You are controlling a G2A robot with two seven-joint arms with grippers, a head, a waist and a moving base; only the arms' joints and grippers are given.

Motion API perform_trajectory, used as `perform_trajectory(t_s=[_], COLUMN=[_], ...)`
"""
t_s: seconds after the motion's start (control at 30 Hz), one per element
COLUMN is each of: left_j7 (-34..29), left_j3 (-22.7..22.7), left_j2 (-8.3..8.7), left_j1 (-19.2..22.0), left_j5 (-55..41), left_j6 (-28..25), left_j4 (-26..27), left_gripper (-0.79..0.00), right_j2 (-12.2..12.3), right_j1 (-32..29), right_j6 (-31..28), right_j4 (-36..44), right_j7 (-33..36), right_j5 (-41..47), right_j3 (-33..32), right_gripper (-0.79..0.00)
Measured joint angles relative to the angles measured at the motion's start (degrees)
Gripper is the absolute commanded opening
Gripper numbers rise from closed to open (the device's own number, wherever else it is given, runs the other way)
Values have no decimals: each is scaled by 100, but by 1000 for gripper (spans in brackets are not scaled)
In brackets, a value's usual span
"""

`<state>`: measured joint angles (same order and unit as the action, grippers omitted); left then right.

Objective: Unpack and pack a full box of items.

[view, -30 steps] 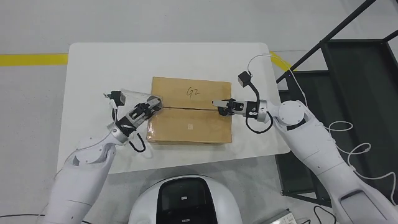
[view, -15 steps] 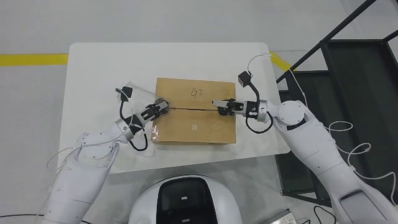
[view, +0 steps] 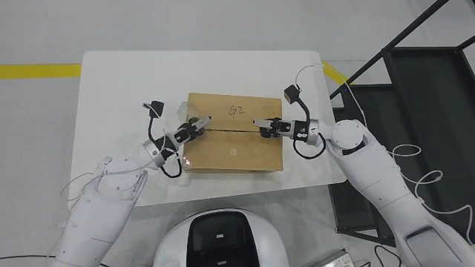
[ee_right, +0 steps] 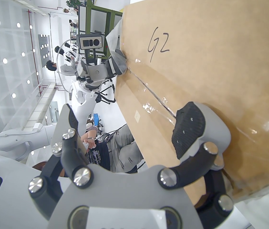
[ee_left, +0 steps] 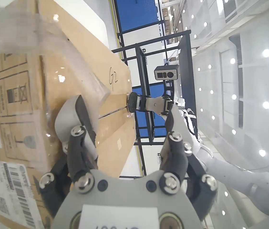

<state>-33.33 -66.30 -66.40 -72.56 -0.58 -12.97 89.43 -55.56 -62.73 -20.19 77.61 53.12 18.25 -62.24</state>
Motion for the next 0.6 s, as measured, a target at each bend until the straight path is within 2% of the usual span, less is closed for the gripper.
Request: perform_trajectory(t_s=[0.33, 0.6], left_j7=[-72, 183], left_j3=[396, 643], left_j2=[-89, -198], left_j1=[199, 462], left_j5=[-46, -256], left_j6=[-165, -423], left_j4=[4, -232], left_gripper=[0, 0], right_j2=[0, 0], right_j1=[0, 0], right_j6=[0, 0], right_j4=[0, 0], right_j7=[0, 0], right_j5=[0, 0], right_j3=[0, 0], right_gripper=[0, 0])
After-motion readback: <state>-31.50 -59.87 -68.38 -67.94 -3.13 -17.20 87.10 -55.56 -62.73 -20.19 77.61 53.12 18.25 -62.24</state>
